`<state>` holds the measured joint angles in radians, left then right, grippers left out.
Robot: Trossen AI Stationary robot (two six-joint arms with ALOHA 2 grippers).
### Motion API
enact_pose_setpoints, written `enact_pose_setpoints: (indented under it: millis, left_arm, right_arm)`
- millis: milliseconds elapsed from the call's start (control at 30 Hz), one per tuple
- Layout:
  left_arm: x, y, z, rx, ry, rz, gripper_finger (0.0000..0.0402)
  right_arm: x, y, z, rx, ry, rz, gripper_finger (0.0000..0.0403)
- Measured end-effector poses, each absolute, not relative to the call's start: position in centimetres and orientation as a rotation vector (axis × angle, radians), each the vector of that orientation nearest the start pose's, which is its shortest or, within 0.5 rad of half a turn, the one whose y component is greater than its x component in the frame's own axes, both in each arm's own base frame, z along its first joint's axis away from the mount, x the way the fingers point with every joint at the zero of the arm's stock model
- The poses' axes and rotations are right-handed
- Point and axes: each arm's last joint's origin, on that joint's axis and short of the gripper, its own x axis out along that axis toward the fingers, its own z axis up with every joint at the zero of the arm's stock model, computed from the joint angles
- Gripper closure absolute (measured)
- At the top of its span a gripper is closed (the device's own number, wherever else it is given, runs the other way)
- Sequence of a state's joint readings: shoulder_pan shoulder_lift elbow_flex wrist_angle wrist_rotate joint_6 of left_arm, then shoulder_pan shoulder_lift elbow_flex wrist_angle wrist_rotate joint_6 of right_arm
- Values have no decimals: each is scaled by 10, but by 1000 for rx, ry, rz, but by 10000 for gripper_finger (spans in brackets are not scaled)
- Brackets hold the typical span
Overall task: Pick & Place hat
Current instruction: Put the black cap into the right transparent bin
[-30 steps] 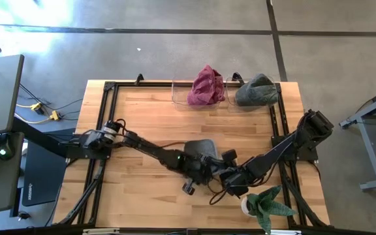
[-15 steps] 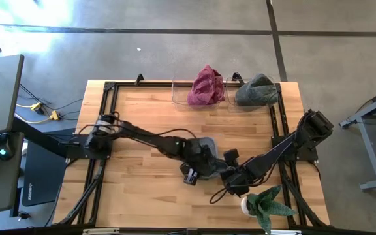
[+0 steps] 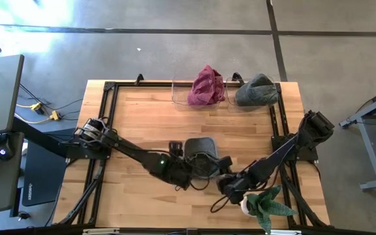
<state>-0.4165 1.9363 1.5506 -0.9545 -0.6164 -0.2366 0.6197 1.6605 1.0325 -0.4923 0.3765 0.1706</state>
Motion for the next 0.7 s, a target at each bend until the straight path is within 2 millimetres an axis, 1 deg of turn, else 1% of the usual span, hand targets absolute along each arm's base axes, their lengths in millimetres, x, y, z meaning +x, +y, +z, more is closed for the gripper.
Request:
enact_pose_setpoints:
  millis: [100, 167, 300, 433, 567, 700]
  left_arm:
    - [351, -137, 208, 468, 1140, 379, 197]
    - [346, -134, 197, 457, 1137, 442, 197]
    - [335, -128, 178, 428, 1155, 514, 197]
    - [331, -126, 160, 395, 1130, 524, 197]
    - [331, -126, 157, 398, 1109, 533, 197]
    - [333, -126, 160, 410, 1078, 556, 197]
  right_arm:
    - [276, 179, 187, -366, 903, 127, 195]
    - [283, 181, 183, -384, 869, 137, 194]
    - [294, 181, 172, -383, 853, 170, 187]
    - [306, 173, 162, -372, 852, 144, 169]
    - [313, 165, 153, -360, 874, 133, 161]
    - [319, 160, 141, -358, 907, 126, 168]
